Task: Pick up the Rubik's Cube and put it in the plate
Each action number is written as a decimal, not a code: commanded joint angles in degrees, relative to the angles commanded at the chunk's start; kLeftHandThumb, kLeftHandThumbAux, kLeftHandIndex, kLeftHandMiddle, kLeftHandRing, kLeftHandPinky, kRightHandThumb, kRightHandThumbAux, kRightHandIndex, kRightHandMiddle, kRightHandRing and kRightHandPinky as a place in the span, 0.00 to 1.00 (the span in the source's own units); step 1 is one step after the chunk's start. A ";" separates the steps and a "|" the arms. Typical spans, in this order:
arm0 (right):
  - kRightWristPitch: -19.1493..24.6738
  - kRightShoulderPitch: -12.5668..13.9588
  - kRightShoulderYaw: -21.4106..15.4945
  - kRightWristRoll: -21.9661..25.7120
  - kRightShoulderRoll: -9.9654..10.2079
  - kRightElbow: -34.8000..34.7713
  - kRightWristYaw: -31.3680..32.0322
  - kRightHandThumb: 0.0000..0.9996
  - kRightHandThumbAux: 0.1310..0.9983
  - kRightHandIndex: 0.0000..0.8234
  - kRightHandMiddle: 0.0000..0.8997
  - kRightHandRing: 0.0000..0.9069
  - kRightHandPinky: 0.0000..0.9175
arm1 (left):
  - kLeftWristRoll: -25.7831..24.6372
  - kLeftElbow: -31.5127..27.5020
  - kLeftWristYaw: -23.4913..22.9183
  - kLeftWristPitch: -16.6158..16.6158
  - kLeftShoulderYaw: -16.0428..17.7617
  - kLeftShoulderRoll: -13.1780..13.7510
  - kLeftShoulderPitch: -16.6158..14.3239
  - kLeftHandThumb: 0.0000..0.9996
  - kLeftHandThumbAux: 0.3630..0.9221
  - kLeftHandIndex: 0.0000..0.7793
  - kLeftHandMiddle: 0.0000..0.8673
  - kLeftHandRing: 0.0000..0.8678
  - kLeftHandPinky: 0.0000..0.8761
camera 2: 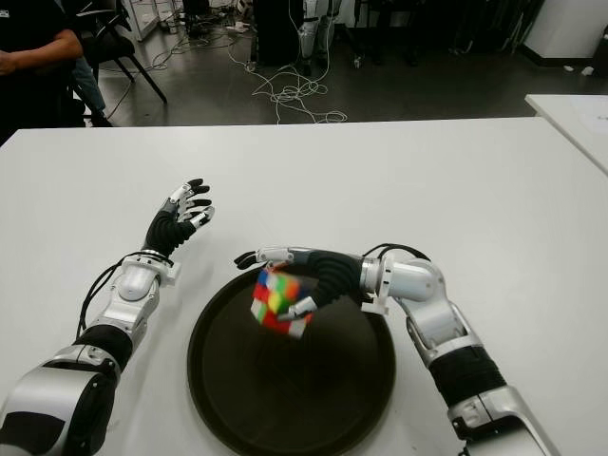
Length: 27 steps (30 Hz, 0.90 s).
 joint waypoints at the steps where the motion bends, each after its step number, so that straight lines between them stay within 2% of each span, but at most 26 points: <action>1: -0.20 -0.05 0.00 0.09 0.02 0.16 0.11 0.00 0.67 0.00 0.00 0.00 0.00 | -0.03 0.02 -0.04 0.07 0.02 0.00 -0.02 0.11 0.48 0.13 0.18 0.21 0.24; 12: -0.66 -0.55 0.09 0.60 -0.12 0.84 1.57 0.00 0.68 0.00 0.00 0.00 0.00 | 0.01 -0.05 0.26 -0.63 0.07 -0.07 0.06 0.10 0.46 0.13 0.18 0.21 0.24; 22: -0.83 -0.81 0.21 -0.02 -0.56 1.21 2.36 0.00 0.65 0.00 0.00 0.00 0.00 | 0.44 0.01 0.92 -0.74 -0.24 0.00 -0.04 0.10 0.51 0.14 0.19 0.22 0.25; 27: -0.74 -0.78 0.11 -0.48 -0.96 1.00 2.07 0.00 0.65 0.00 0.00 0.00 0.00 | 0.22 0.08 0.75 -0.45 -0.14 -0.08 -0.11 0.10 0.48 0.14 0.19 0.22 0.23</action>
